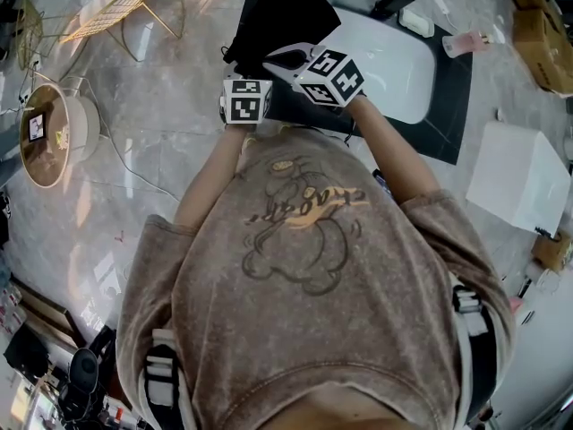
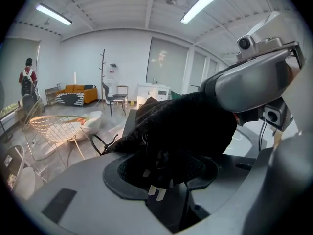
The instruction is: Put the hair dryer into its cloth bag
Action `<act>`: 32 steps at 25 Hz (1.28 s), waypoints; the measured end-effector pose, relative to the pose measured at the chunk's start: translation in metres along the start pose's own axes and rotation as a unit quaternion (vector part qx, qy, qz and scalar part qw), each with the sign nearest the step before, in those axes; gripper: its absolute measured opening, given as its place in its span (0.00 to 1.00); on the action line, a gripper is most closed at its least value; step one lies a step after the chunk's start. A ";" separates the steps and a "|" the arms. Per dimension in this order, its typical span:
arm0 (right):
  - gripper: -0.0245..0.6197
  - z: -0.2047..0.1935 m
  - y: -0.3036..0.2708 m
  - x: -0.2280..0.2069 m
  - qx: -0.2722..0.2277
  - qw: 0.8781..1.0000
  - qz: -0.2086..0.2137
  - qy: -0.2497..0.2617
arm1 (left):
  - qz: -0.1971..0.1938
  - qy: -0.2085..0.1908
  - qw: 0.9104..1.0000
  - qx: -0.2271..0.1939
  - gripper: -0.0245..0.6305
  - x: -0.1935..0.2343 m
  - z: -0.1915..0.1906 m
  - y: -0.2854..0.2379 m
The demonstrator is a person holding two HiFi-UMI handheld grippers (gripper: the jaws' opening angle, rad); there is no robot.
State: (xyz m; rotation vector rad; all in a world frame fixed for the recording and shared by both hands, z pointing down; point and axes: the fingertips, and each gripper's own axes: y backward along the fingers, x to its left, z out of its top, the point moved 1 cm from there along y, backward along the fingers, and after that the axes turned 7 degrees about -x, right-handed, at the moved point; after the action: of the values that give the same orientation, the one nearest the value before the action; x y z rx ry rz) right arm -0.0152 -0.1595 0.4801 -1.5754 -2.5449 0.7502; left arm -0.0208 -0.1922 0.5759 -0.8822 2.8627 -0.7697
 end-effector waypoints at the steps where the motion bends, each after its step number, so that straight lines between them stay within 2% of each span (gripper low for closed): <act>1: 0.07 0.000 0.000 0.000 0.000 1.000 0.000 -0.001 | -0.001 0.000 1.000 -0.002 0.33 0.000 0.000 -0.002; 15: 0.07 0.005 0.007 -0.006 -0.018 0.999 -0.019 -0.039 | -0.025 -0.008 0.999 -0.022 0.33 0.004 0.006 -0.030; 27: 0.07 0.003 0.015 -0.012 -0.033 0.998 -0.035 -0.049 | -0.028 -0.010 0.999 0.022 0.33 -0.001 -0.014 -0.041; 32: 0.07 0.000 0.016 -0.012 -0.034 0.997 -0.041 -0.050 | -0.029 -0.008 0.999 0.021 0.33 0.000 -0.014 -0.035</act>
State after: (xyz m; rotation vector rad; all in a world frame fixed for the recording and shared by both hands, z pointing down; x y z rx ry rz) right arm 0.0038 -0.1637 0.4755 -1.4782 -2.7144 0.7621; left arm -0.0053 -0.2108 0.6046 -0.9668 2.8074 -0.8200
